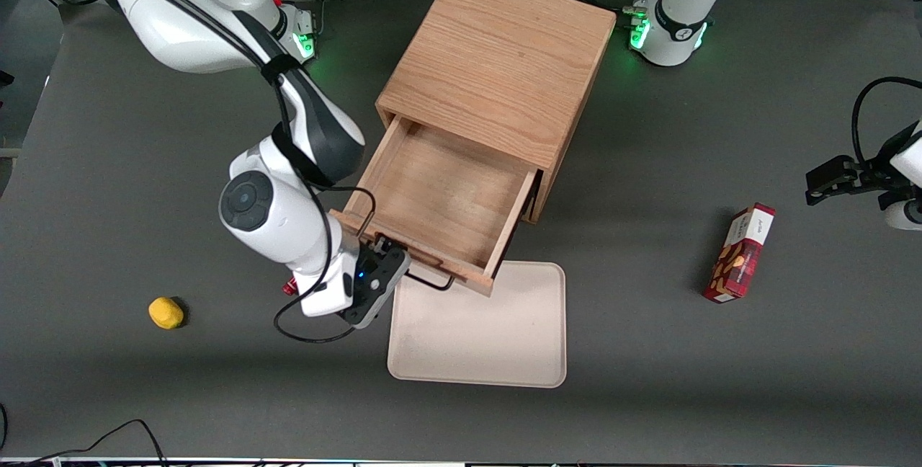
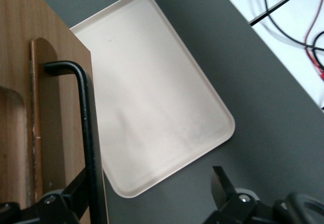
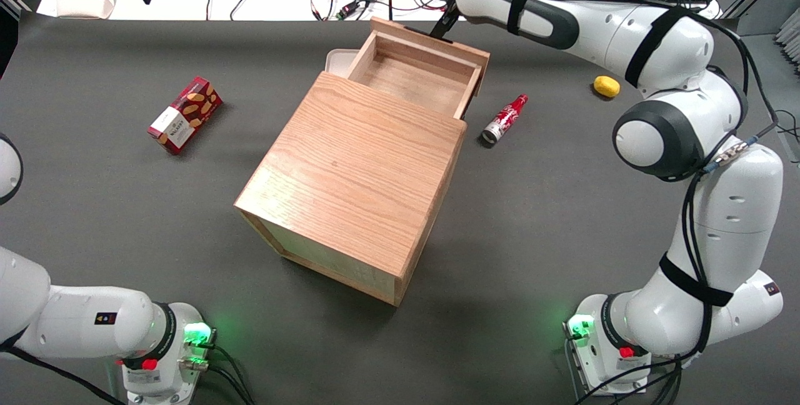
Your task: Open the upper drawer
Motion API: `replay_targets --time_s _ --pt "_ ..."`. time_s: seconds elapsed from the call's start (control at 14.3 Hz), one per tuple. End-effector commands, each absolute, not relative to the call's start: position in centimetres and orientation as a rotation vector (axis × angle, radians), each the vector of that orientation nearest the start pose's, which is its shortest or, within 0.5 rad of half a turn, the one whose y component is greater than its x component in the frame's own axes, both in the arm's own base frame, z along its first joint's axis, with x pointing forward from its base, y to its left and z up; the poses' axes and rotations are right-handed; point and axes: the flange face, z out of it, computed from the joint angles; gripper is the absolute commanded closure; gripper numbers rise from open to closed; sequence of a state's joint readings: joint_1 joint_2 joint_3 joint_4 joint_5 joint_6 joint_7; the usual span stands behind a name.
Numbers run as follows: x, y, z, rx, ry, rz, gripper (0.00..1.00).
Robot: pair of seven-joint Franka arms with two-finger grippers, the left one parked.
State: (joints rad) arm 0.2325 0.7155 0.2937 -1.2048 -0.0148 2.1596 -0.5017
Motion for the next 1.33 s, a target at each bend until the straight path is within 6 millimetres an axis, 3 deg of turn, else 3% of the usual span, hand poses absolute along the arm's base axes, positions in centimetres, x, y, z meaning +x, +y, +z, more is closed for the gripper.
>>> replay_targets --time_s 0.0,0.35,0.63,0.91,1.05,1.26 --pt "71.5 31.7 40.5 -2.630 -1.323 -0.499 0.00" --pt "73.0 29.4 40.7 -2.651 -1.225 -0.588 0.00" --pt "72.8 29.4 40.5 -2.613 -1.045 -0.537 0.00" --pt "71.0 30.8 38.8 -2.542 -0.855 -0.402 0.00" --pt "69.9 32.3 39.3 -2.532 -0.772 -0.338 0.00" --pt "68.7 32.7 42.3 -2.564 -0.607 -0.235 0.00"
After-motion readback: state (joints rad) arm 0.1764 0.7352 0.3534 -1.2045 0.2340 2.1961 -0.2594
